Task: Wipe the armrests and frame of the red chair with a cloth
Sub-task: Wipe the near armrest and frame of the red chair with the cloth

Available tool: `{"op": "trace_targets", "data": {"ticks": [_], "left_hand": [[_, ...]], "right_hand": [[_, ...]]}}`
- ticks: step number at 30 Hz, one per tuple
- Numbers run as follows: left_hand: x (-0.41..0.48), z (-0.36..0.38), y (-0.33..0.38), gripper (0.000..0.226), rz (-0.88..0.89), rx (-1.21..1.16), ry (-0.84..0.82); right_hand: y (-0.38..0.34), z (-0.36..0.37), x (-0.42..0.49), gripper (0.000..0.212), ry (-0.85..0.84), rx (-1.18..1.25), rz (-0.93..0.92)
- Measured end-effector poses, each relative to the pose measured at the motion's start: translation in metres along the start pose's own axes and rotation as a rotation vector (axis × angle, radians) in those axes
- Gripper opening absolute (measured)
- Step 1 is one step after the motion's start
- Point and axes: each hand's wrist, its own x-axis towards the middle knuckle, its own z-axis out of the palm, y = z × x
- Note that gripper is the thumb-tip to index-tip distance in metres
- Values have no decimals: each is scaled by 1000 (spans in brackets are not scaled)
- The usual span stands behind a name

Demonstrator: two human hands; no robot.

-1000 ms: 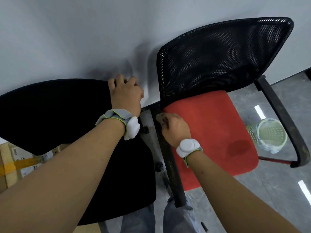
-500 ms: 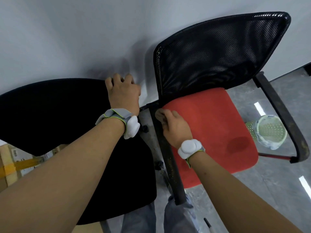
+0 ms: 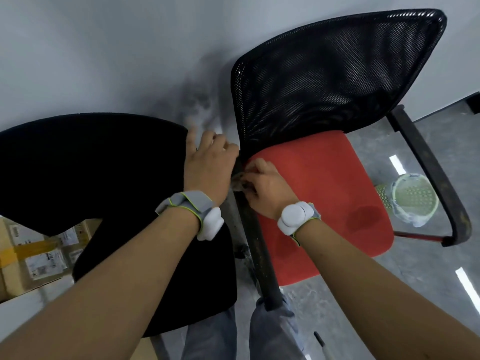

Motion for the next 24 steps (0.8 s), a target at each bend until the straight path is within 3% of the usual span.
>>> {"op": "trace_targets", "data": {"ticks": [3, 7, 12, 18, 24], "left_hand": [[-17, 8, 6, 27, -26, -250, -26], [-34, 23, 11, 23, -281, -782, -311], [-52, 39, 8, 17, -468, -783, -449], [-57, 44, 15, 16, -601, -747, -544], [-64, 47, 18, 20, -633, -764, -639]], "right_hand": [[-3, 11, 2, 39, -9, 10, -62], [-4, 17, -17, 41, -79, -22, -116], [0, -2, -21, 41, -333, 20, -165], [11, 6, -9, 54, -88, 24, -34], [-1, 8, -43, 40, -221, -16, -164]]}}
